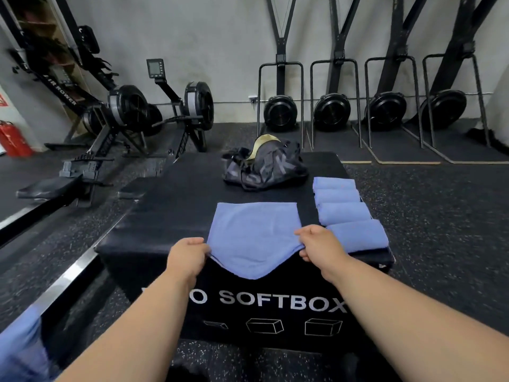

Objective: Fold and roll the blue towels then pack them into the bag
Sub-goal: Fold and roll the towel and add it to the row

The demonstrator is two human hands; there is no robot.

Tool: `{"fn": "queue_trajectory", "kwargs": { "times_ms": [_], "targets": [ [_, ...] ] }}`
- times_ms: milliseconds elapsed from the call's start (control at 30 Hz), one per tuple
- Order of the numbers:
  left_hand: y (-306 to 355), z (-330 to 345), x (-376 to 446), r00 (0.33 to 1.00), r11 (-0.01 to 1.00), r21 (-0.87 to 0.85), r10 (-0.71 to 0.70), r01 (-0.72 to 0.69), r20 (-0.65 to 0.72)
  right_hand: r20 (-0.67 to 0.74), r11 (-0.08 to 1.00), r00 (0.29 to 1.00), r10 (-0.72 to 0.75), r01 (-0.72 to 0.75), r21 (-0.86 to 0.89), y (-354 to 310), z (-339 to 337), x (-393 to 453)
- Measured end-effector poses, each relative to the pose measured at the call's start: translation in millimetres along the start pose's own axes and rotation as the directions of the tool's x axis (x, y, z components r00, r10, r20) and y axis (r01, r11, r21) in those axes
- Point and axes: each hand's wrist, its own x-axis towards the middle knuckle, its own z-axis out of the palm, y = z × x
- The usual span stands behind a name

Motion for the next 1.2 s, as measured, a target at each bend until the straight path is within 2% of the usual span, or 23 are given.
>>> {"fn": "queue_trajectory", "kwargs": {
  "times_ms": [100, 233, 367, 567, 833, 1200],
  "targets": [
    [-22, 4, -5, 0.999, 0.999, 0.027, 0.036, -0.037, 0.038, 0.022, 0.996, 0.998, -0.052, 0.053, -0.069, 8, 10, -13],
    [-21, 11, -15, 0.987, 0.997, 0.001, 0.078, -0.079, 0.142, 0.137, 0.974, 0.982, -0.128, 0.150, -0.170, 4, 23, -25],
    [-13, 28, -34, 0.986, 0.986, -0.129, 0.121, -0.105, 0.116, 0.241, 0.963, 0.954, -0.176, 0.218, -0.157, -1, 36, -31],
    [-13, 42, -40, 0.982, 0.979, -0.190, 0.110, -0.079, 0.155, 0.350, 0.943, 0.911, -0.217, 0.288, -0.166, -8, 52, -41],
    [-16, 43, -52, 0.968, 0.962, -0.266, 0.129, -0.069, 0.215, 0.404, 0.954, 0.891, -0.210, 0.277, -0.115, -4, 60, -46],
    [-15, 40, -73, 0.974, 0.965, -0.210, 0.188, -0.159, 0.127, 0.380, 0.977, 0.908, -0.176, 0.207, -0.042, -2, 60, -54]
  ]
}}
